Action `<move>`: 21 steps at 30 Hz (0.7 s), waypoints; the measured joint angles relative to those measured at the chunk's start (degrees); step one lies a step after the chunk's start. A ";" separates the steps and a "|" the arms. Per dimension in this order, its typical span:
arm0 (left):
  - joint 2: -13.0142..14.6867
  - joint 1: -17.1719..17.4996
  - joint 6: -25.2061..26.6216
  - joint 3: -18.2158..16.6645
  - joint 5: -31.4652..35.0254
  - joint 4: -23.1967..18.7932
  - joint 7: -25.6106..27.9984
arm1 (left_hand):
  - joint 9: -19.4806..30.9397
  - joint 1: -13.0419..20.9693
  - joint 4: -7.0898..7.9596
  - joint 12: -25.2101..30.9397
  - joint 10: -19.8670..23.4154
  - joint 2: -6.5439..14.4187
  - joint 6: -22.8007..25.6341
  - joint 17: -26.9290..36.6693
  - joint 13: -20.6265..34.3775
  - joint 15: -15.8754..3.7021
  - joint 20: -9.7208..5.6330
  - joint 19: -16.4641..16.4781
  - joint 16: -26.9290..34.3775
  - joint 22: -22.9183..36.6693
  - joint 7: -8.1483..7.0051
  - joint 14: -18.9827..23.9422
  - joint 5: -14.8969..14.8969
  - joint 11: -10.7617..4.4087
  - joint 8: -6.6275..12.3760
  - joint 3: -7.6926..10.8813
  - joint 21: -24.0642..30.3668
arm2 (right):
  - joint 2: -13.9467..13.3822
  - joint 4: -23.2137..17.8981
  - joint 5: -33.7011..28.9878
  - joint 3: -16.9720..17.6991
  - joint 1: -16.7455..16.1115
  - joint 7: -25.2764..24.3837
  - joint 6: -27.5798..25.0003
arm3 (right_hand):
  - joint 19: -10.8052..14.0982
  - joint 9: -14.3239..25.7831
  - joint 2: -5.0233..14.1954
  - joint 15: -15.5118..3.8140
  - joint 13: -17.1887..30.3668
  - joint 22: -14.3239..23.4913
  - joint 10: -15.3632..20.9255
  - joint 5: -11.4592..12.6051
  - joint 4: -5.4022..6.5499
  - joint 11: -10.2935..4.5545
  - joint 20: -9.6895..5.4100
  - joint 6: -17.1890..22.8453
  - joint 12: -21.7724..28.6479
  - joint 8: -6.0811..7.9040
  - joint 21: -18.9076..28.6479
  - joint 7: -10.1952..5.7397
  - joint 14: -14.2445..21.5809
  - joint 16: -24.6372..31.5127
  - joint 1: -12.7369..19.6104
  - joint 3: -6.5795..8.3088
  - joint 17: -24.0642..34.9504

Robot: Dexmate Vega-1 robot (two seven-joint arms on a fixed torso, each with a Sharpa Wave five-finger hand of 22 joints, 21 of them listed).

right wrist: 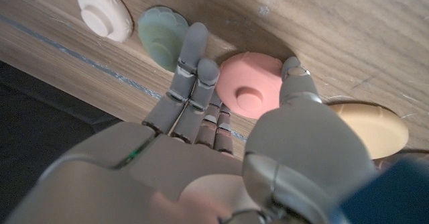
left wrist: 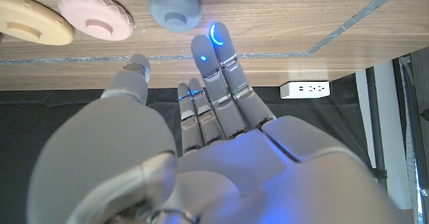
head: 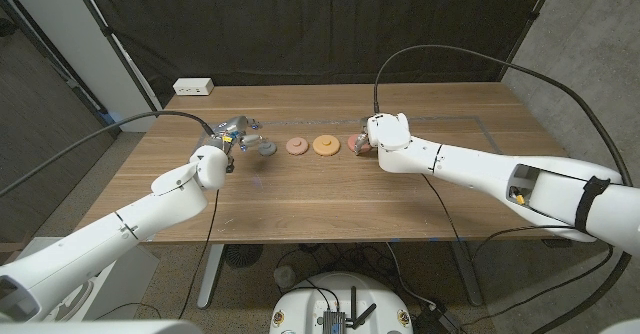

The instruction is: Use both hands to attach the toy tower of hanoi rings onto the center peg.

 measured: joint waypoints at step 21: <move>0.20 -0.12 0.45 0.16 0.18 -0.67 -0.53 | 0.00 0.00 0.00 0.00 0.63 0.00 0.49 -0.26 0.27 0.00 0.00 0.00 0.44 -0.53 -0.06 -0.19 0.00 0.00 0.00 0.00 0.47 | -2.49 -3.14 0.15 4.89 -5.25 -7.47 3.15 | 5.91 0.01 0.02 -3.50 0.33 0.77 4.40 3.50 -2.61 4.41 -1.83 4.40 2.03 1.71 7.10 4.40 8.79 5.12 -0.03 2.61 11.75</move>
